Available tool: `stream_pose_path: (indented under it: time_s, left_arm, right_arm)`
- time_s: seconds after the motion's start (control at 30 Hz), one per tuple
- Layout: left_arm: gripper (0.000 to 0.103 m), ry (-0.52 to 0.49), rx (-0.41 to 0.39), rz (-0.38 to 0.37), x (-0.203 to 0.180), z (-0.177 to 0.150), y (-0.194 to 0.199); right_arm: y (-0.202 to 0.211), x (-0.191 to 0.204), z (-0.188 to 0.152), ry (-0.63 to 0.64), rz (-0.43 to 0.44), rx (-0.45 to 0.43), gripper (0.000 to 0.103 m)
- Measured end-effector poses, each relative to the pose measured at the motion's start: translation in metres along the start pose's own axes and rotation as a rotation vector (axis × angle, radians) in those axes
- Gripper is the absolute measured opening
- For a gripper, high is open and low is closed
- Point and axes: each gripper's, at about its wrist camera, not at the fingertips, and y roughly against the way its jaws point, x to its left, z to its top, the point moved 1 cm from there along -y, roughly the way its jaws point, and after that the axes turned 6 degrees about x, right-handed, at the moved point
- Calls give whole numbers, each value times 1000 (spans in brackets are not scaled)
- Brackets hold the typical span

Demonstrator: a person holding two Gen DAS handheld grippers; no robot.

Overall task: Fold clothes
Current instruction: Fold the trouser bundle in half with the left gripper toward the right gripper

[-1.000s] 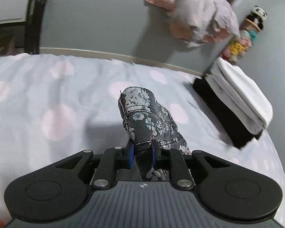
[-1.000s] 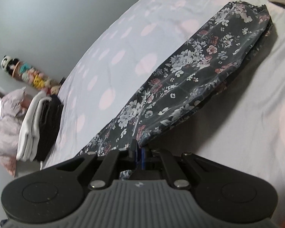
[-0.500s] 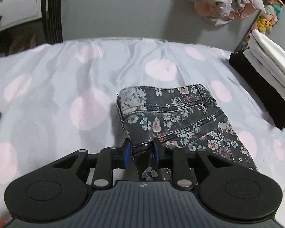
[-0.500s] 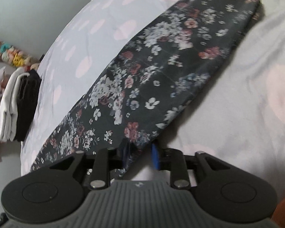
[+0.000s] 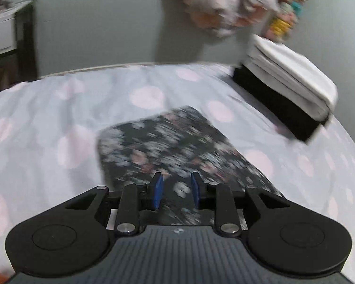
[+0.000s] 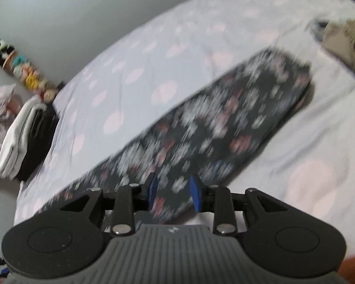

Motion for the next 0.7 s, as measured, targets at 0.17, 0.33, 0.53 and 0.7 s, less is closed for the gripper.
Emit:
stream_pose_path:
  time_s: [0.17, 0.33, 0.53, 0.7]
  left_arm:
    - [29, -131, 31, -42, -25, -9, -16]
    - [29, -253, 12, -120, -59, -14, -26]
    - [29, -437, 39, -198, -109, -28, -46]
    - [33, -786, 9, -273, -171, -53, -51]
  right_arm:
    - [6, -36, 32, -44, -93, -82, 34]
    - [-6, -53, 42, -91, -82, -80, 35]
    - [-46, -3, 30, 91, -18, -29, 35]
    - [-76, 70, 17, 418, 84, 11, 34]
